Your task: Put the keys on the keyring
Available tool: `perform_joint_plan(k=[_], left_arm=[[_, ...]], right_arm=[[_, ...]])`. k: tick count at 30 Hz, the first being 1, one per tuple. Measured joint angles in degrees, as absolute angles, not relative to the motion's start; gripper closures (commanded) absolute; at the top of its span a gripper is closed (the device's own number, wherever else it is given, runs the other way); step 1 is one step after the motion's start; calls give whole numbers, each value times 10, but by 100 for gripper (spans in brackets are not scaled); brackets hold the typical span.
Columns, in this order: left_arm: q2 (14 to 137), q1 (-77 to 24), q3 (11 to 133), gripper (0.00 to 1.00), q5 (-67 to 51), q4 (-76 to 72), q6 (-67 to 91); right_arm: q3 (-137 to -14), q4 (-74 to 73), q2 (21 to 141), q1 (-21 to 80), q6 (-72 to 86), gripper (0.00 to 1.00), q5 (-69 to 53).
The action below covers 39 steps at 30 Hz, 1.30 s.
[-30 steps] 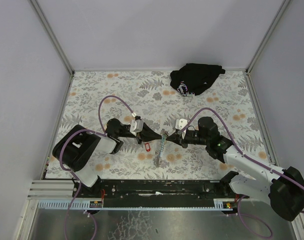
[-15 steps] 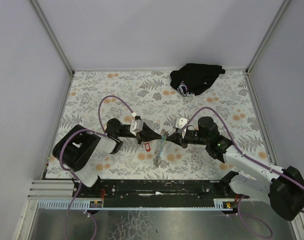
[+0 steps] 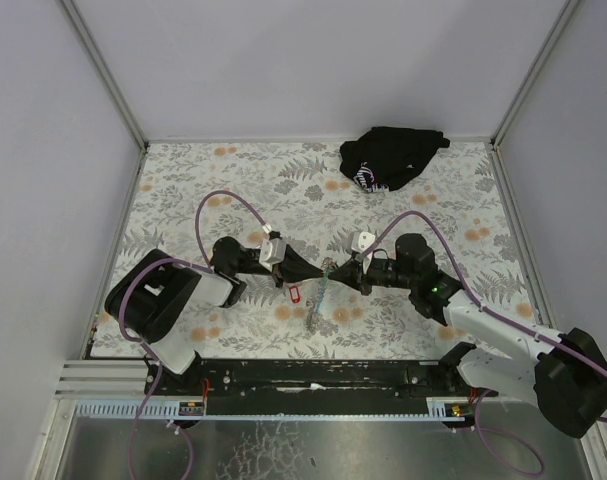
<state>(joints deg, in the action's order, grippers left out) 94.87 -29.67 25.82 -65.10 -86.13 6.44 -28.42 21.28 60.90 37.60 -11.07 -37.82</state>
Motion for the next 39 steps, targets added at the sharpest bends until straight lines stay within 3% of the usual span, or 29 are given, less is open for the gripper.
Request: perform_joint_plan(k=[20,39], left_arm=[[935,-305,259,100,-572,-845,118],[865,-376,184,100,-270,-799,216]], right_arm=[[-270,228,583,383,-160,100,-344],[-269,230,579,432,-245,100,-239]])
